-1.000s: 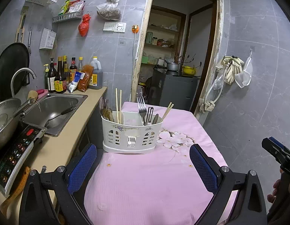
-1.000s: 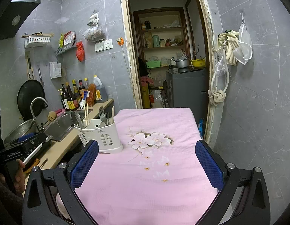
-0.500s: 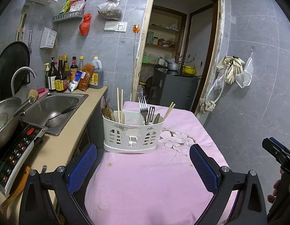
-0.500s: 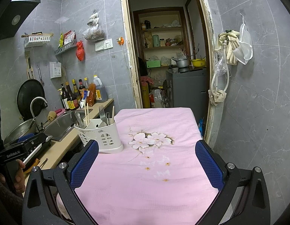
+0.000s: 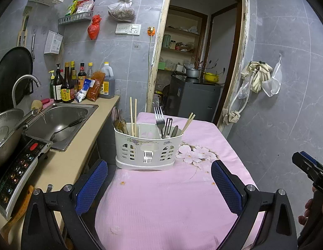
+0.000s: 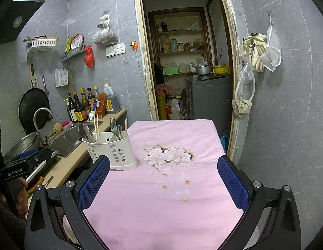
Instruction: Organize utensils
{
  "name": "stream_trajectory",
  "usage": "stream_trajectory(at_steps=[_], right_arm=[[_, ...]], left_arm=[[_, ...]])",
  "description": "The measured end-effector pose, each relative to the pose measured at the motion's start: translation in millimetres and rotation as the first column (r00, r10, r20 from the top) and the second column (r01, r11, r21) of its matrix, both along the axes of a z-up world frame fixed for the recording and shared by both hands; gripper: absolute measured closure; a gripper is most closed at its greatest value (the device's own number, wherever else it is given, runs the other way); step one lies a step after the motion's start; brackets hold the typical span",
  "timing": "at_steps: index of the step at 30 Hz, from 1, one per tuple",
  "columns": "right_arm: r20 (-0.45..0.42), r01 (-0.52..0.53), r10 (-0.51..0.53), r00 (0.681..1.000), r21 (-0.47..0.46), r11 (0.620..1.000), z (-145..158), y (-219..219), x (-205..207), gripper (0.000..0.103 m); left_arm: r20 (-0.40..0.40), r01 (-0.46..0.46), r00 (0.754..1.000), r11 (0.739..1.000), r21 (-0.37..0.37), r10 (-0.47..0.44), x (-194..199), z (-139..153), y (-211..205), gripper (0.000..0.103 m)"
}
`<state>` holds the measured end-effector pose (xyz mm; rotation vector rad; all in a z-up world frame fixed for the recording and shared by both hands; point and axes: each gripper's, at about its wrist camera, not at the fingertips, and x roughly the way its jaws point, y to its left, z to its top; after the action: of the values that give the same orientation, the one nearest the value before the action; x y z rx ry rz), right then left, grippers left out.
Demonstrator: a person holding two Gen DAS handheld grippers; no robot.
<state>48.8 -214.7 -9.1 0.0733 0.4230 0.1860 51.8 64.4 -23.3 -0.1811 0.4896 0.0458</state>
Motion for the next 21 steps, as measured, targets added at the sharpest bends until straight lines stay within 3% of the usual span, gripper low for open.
stream_trajectory(at_steps=[21], right_arm=[[-0.011, -0.002, 0.002, 1.0, 0.001, 1.0, -2.6, -3.6, 1.0, 0.002]], left_arm=[[0.0, -0.001, 1.0, 1.0, -0.001, 0.001, 0.4, -0.1, -2.7, 0.003]])
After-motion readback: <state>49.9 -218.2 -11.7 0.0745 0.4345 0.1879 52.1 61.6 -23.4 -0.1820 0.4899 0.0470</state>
